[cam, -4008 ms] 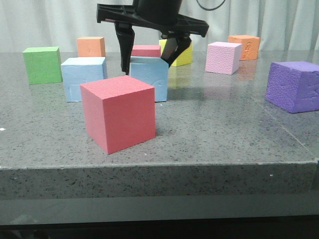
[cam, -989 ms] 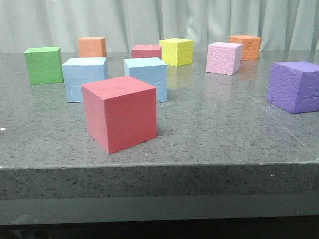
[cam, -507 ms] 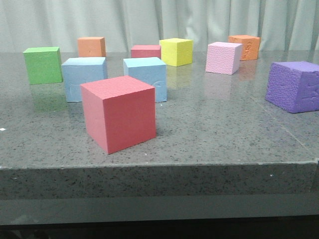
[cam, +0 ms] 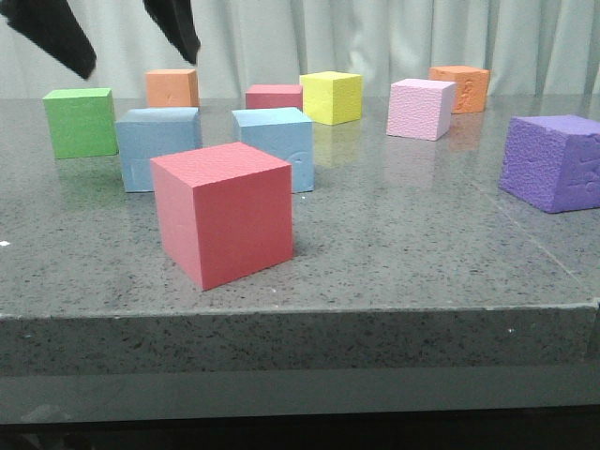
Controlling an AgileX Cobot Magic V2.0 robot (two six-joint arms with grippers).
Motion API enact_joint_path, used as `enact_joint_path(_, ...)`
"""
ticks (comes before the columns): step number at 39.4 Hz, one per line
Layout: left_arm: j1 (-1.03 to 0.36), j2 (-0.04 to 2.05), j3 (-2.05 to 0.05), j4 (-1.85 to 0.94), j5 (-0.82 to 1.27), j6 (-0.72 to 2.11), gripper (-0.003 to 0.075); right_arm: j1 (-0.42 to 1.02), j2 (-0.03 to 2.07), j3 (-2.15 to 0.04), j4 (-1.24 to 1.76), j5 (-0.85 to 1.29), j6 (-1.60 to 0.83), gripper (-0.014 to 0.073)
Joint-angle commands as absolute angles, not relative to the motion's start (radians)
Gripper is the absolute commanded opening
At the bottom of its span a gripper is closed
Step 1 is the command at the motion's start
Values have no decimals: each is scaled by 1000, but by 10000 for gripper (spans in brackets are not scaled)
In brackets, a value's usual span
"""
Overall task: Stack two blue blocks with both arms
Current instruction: 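Lower the left gripper onto the light blue cube near the green cube and grasp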
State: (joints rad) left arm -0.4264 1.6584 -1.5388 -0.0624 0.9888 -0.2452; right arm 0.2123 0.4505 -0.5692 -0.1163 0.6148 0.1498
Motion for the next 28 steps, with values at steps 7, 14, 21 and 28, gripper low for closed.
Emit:
enact_joint_path(7, -434, 1709, -1576, -77, 944, -283, 617, 206, 456, -596, -108, 533, 138, -67)
enact_joint_path(14, -434, 1726, -1579, -77, 938, -283, 617, 206, 456, -596, -108, 533, 138, -67)
enact_joint_path(21, -434, 1726, -1579, -77, 936, -283, 518, 206, 456, -596, -108, 533, 138, -67)
enact_joint_path(28, -434, 1726, -1579, -77, 936, -283, 346, 206, 456, -596, -108, 533, 138, -67)
